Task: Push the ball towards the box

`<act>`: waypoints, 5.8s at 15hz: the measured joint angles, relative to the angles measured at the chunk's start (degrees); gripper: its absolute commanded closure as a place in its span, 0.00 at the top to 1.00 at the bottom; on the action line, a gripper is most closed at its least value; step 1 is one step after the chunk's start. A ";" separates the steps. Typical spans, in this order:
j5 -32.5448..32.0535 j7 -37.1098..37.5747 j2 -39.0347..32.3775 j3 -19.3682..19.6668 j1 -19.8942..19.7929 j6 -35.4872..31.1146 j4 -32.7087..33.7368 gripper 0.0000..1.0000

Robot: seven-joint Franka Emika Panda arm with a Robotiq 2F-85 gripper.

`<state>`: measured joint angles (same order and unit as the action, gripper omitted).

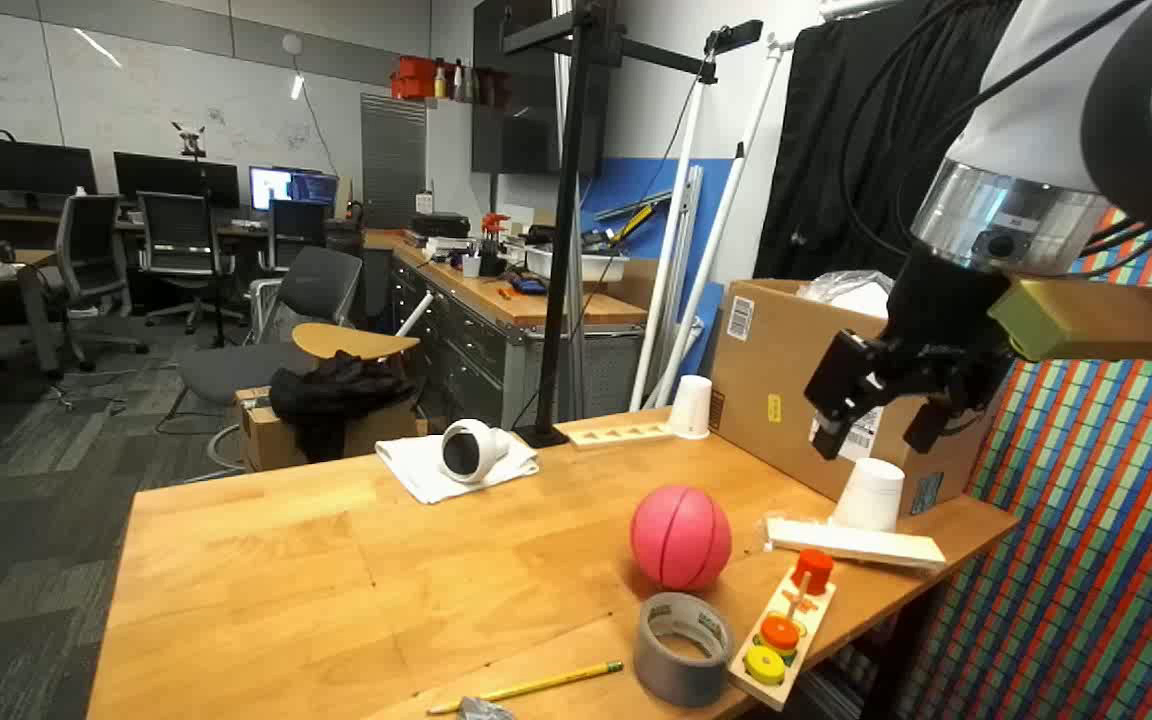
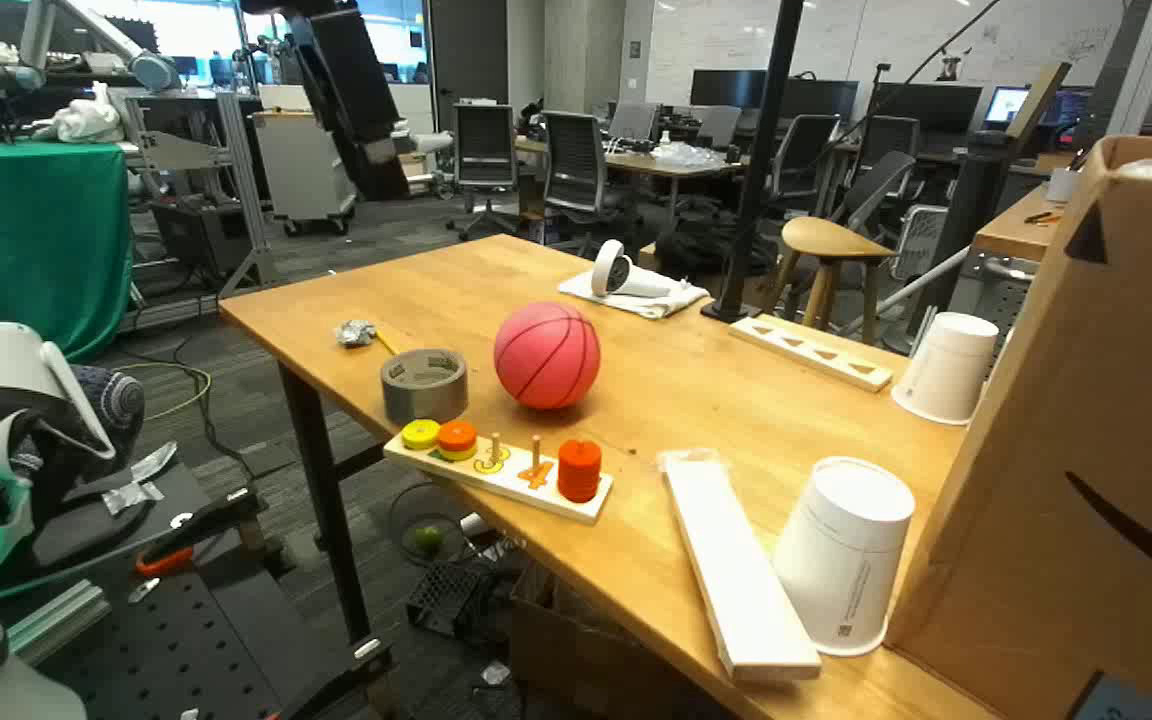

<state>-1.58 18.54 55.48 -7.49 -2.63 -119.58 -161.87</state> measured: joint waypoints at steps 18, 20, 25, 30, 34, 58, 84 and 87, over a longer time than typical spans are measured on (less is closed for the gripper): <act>0.00 0.00 -1.28 0.00 0.00 0.49 -1.47 1.00; -0.15 -0.85 -2.14 -0.84 0.53 0.39 -0.21 1.00; -0.24 -3.36 -6.72 -6.74 6.76 -5.46 1.33 1.00; -0.44 -8.14 -15.55 -9.40 12.33 -18.24 1.34 1.00; 0.06 -15.91 -26.03 -7.31 16.09 -28.60 2.06 1.00; 8.49 -47.37 -35.57 11.44 2.69 -20.62 14.27 1.00; 2.15 -35.44 -50.27 4.66 13.37 -20.89 13.00 1.00; -6.09 -34.10 -49.43 5.14 9.62 -22.64 17.06 1.00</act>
<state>-7.67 -15.56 6.05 -2.35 6.99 -142.22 -144.81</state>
